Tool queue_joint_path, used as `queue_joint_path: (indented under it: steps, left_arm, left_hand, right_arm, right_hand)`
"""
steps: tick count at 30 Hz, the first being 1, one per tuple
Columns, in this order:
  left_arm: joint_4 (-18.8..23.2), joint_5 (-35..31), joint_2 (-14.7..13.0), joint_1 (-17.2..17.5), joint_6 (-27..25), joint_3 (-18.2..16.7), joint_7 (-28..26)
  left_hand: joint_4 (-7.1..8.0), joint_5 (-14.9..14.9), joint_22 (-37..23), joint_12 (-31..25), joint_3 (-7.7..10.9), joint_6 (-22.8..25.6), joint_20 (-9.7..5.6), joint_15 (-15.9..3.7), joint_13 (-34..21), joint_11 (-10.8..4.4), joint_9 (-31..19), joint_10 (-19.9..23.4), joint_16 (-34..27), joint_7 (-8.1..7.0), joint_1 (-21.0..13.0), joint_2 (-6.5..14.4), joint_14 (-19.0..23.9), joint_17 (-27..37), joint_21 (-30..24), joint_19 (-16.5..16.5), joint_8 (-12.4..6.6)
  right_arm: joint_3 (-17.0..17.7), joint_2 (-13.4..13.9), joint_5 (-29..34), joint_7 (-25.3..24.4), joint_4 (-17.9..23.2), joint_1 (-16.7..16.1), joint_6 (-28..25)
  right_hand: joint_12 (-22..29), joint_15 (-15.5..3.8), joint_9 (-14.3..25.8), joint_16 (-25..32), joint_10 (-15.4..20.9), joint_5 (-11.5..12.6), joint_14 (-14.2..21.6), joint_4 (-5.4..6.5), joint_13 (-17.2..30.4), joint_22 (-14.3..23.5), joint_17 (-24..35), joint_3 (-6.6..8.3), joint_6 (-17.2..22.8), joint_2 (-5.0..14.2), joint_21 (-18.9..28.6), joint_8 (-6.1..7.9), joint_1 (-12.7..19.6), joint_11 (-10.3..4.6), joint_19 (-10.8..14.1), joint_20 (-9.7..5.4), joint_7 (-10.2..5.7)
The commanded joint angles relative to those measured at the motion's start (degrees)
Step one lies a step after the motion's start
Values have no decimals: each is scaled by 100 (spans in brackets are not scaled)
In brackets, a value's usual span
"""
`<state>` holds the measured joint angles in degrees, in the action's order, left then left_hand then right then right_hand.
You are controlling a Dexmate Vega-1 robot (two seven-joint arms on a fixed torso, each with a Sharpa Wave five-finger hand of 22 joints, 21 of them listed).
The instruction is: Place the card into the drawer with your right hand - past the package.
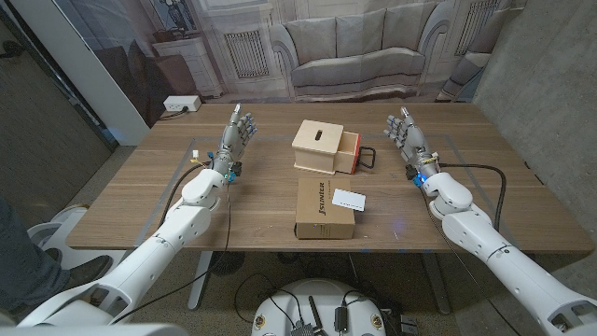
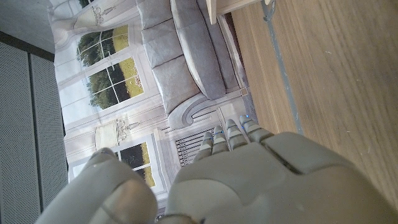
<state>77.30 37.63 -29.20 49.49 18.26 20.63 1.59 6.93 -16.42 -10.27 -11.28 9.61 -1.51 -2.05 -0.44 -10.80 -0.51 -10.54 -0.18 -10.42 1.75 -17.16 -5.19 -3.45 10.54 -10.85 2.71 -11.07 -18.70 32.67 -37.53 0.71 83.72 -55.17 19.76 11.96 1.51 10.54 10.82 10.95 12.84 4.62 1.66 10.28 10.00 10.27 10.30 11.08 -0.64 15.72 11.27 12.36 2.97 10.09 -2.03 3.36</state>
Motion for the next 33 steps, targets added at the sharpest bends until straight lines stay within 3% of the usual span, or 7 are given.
queue_joint_path:
  steps: [1,15,33]
  left_arm:
    - [-102,39,-27,-106,-91,11,117]
    - [324,-100,-286,4,-345,-34,-138]
    - [333,9,-210,56,-272,-61,-93]
  left_hand:
    - [-25,-46,-12,-47,8,-7,-154,12,-15,-14,-23,-4,-45,11,-41,17,-6,16,-37,54,-29]
    - [-44,-50,-10,-48,19,9,-147,22,-15,-6,-23,-3,-48,14,-88,53,6,13,-43,48,-36]
    - [-71,-53,-8,-47,32,10,-139,30,-15,-5,-24,-4,-47,21,-151,98,8,11,-45,55,-35]
  right_arm:
    - [32,59,155,-10,102,-164,245]
    - [154,171,157,-38,397,-466,440]
    - [306,313,182,-116,732,-903,595]
  right_hand:
    - [61,-28,29,35,79,11,105,-36,23,30,13,24,43,19,-13,25,55,-17,84,-82,-38]
    - [98,-19,32,47,201,8,194,-55,23,32,13,21,84,32,-34,34,70,-51,133,-71,-45]
    - [110,-12,33,41,260,5,228,-71,24,34,13,26,115,53,-59,38,89,-39,152,-55,-55]
